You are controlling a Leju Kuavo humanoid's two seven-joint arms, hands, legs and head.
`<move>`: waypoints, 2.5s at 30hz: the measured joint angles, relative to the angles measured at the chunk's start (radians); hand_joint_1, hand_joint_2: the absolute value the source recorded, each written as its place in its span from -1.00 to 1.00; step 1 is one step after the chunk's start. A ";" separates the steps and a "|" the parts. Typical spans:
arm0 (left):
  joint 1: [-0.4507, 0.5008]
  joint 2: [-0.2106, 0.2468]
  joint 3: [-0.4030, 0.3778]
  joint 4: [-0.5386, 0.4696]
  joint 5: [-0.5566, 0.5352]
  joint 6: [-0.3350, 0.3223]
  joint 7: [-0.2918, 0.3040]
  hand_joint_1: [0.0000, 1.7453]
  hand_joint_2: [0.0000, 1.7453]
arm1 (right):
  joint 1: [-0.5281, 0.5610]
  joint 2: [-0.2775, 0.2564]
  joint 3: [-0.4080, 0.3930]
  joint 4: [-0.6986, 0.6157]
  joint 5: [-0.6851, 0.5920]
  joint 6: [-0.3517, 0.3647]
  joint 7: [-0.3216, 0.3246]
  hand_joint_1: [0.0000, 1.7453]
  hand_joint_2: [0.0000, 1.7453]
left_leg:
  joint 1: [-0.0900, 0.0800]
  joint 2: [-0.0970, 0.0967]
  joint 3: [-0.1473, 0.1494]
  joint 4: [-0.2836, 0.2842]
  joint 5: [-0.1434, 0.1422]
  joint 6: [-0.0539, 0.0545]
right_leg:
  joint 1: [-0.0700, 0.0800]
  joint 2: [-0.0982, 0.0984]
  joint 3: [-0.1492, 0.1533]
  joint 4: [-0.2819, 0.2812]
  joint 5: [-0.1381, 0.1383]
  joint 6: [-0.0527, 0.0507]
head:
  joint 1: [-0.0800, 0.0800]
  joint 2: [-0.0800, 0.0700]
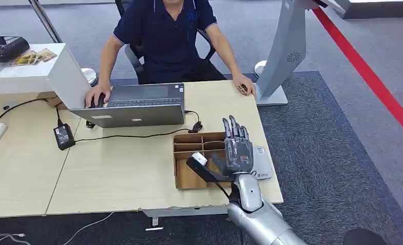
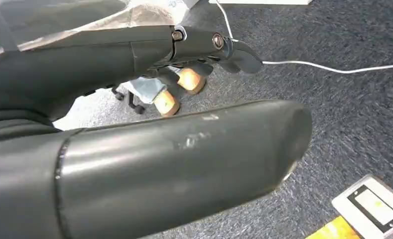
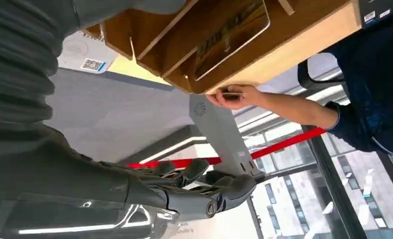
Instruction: Pass the card to the sensor for recognition and then transmit it.
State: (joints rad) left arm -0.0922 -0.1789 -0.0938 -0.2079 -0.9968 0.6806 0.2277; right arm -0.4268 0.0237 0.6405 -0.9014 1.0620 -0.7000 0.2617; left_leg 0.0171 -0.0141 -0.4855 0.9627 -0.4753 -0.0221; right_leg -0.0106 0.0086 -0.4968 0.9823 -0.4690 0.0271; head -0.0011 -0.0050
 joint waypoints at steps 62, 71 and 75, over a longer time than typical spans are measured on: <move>-0.010 0.000 -0.059 0.000 0.019 -0.015 0.010 -1.00 -1.00 | -0.018 0.055 -0.077 -0.009 0.081 0.000 -0.026 -1.00 1.00 | 0.000 0.000 0.000 0.000 0.000 0.000 | 0.000 0.000 0.000 0.000 0.000 0.000 | 0.000 0.000; -0.011 0.000 -0.071 0.000 0.019 -0.016 0.010 -1.00 -1.00 | -0.029 0.055 -0.071 0.002 0.074 0.000 -0.020 -1.00 1.00 | 0.000 0.000 0.000 0.000 0.000 0.000 | 0.000 0.000 0.000 0.000 0.000 0.000 | 0.000 0.000; -0.011 0.000 -0.072 0.000 0.023 -0.016 0.010 -1.00 -1.00 | -0.029 0.056 -0.071 0.005 0.066 0.000 -0.013 -1.00 1.00 | 0.000 0.000 0.000 0.000 0.000 0.000 | 0.000 0.000 0.000 0.000 0.000 0.000 | 0.000 0.000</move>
State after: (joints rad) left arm -0.1037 -0.1785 -0.1663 -0.2079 -0.9739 0.6645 0.2377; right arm -0.4558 0.0793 0.5699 -0.8965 1.1280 -0.7000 0.2483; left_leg 0.0171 -0.0141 -0.4858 0.9627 -0.4753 -0.0221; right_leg -0.0106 0.0087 -0.4969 0.9824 -0.4690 0.0271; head -0.0011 -0.0050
